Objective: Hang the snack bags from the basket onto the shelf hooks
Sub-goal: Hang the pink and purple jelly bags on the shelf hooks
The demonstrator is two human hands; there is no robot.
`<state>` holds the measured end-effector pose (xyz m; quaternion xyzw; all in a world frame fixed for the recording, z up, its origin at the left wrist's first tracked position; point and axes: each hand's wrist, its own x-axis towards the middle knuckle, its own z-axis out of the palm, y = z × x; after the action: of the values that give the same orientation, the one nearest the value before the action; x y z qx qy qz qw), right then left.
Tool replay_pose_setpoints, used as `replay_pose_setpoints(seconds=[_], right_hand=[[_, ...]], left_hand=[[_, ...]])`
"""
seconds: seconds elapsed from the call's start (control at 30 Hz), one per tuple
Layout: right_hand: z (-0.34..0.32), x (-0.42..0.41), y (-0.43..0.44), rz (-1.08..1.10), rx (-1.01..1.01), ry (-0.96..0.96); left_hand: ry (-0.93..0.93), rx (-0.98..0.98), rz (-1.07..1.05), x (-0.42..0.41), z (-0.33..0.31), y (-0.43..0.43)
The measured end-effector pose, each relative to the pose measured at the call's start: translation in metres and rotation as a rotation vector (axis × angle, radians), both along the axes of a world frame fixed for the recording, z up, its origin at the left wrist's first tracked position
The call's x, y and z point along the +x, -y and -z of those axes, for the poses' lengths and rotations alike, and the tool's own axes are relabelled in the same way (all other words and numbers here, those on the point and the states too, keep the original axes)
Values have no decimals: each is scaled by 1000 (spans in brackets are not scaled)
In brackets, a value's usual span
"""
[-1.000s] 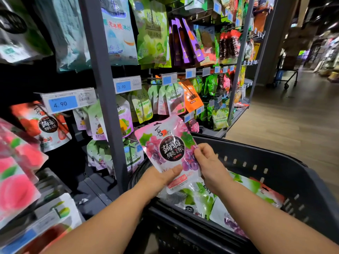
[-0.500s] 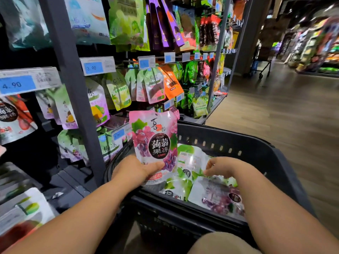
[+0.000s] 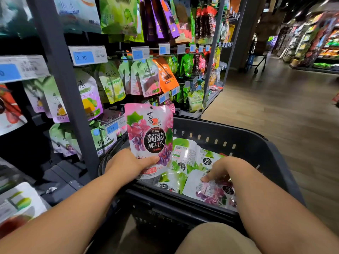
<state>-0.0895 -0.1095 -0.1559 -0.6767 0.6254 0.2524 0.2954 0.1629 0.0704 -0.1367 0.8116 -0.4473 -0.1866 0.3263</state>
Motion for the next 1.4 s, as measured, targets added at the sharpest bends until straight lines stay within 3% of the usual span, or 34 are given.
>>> replay_pose_setpoints(seconds=[0.13, 0.6, 0.9, 1.4], right_hand=[[-2, 0, -2, 55, 44, 24], [-11, 10, 3, -197, -223, 183], [-27, 3, 10, -12, -294, 538], [-14, 19, 23, 567, -476, 1131]], left_hand=[[13, 10, 5, 0, 2, 1], [-8, -5, 22, 2, 3, 0], [-13, -9, 16, 2, 4, 0], [16, 18, 13, 4, 4, -1]])
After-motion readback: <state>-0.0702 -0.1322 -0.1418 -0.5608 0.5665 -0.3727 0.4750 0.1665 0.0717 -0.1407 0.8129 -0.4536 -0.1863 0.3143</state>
